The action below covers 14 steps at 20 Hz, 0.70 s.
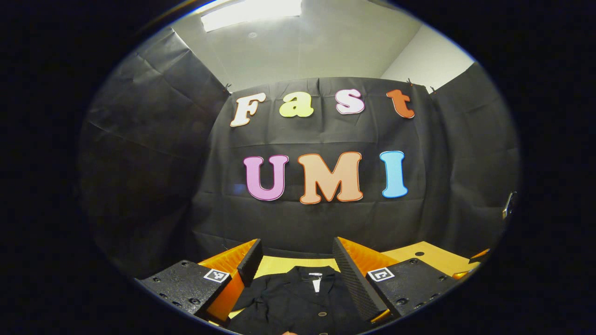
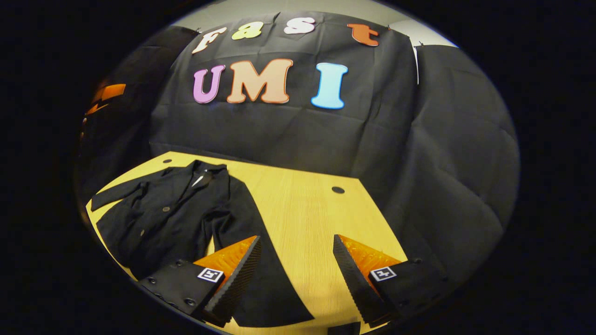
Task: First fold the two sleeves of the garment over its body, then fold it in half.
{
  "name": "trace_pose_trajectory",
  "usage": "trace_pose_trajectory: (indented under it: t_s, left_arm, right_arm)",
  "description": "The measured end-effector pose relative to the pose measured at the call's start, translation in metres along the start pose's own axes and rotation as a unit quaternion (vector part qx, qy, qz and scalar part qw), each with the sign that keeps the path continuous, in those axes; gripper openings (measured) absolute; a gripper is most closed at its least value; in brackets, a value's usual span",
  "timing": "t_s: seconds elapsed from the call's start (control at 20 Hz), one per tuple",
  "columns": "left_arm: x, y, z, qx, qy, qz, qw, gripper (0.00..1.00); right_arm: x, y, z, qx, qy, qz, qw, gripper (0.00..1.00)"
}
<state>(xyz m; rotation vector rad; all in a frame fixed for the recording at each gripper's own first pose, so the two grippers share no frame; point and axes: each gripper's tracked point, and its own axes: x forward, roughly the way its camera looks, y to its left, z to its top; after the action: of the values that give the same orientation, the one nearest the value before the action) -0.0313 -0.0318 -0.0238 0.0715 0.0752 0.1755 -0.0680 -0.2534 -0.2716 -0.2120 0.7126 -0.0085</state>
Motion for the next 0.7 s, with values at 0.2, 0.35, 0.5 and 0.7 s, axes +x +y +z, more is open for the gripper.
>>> trace_pose_trajectory:
  t_s: [0.2, 0.35, 0.5, 0.7]
  left_arm:
    - [-0.007, -0.01, -0.003, -0.004, 0.001, 0.005, 1.0, 0.92]
    - [-0.009, -0.018, -0.001, 0.001, 0.001, 0.001, 1.0, 0.92]
    - [-0.011, -0.023, 0.003, 0.009, -0.005, -0.004, 1.0, 0.92]
    - [-0.014, -0.025, 0.003, 0.013, -0.004, -0.005, 1.0, 0.92]
  right_arm:
    - [0.004, 0.005, -0.051, 0.009, 0.067, 0.031, 0.997, 0.99]
    - [0.007, 0.004, -0.087, 0.012, 0.111, 0.04, 0.993, 0.99]
    - [0.003, 0.004, -0.118, 0.008, 0.149, 0.044, 0.988, 0.99]
    - [0.003, 0.002, -0.145, 0.009, 0.178, 0.046, 0.983, 0.99]
